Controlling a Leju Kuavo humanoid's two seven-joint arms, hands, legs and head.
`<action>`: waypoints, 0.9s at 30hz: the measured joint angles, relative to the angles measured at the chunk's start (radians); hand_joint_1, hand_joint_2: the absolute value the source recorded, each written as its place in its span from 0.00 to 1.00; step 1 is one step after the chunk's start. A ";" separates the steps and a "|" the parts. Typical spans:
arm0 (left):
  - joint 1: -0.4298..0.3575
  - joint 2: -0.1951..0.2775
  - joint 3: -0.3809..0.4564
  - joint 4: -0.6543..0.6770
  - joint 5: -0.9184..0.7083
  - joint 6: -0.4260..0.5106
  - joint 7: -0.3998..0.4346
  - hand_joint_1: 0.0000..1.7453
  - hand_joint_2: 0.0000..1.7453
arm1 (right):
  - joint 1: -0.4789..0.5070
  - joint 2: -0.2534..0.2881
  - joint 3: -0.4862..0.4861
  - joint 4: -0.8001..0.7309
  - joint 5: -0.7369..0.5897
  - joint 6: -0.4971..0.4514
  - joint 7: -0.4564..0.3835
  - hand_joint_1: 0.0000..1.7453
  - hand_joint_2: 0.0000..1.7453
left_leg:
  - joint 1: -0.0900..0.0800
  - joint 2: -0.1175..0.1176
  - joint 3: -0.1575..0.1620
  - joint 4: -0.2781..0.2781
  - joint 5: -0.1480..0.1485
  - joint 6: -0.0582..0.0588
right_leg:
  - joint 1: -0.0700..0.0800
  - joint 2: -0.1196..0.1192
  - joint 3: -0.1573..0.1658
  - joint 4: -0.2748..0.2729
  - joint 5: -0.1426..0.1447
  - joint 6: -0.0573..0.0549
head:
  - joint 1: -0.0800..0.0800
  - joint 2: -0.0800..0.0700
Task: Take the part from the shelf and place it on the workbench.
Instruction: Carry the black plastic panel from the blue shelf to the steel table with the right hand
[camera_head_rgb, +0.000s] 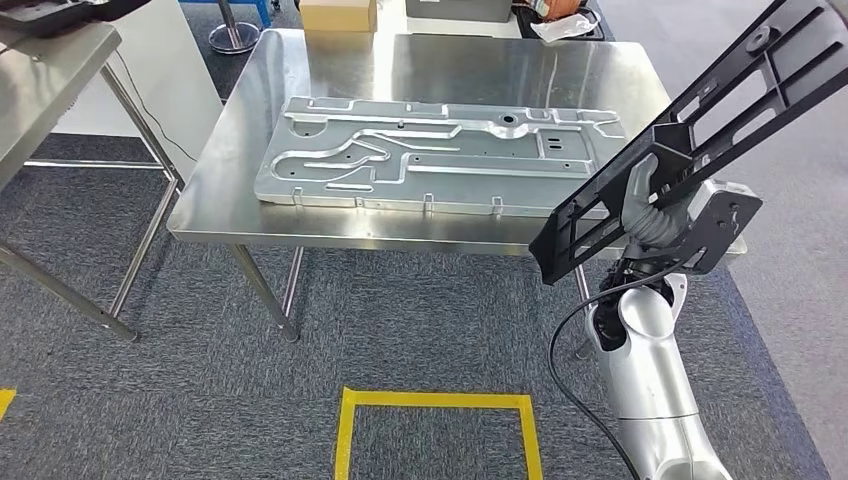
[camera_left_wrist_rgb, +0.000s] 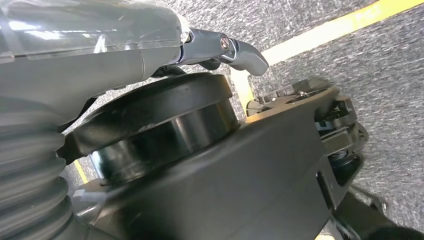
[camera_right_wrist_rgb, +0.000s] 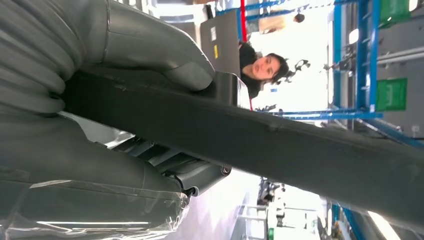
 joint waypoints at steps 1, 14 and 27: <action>0.000 -0.002 -0.003 0.000 -0.002 0.000 0.000 0.00 1.00 | -0.006 -0.003 0.004 0.006 -0.001 0.000 0.001 1.00 1.00 | -0.002 -0.002 0.005 0.000 -0.007 -0.003 | 0.006 -0.001 0.020 -0.056 0.027 -0.008 | 0.000 0.000; -0.010 -0.004 -0.014 0.000 0.005 0.002 0.005 0.00 1.00 | -0.125 -0.036 0.042 0.083 0.180 -0.090 0.085 1.00 1.00 | -0.001 0.005 -0.133 0.205 -0.023 -0.048 | 0.002 0.003 0.106 -0.125 -0.021 -0.039 | 0.000 0.000; -0.003 -0.007 -0.015 0.000 0.057 0.001 0.001 0.00 1.00 | -0.988 -0.110 0.336 0.613 0.932 0.019 0.484 1.00 1.00 | -0.001 0.001 -0.043 -0.001 0.032 0.008 | -0.002 0.004 -0.049 0.164 -0.137 0.010 | 0.000 0.000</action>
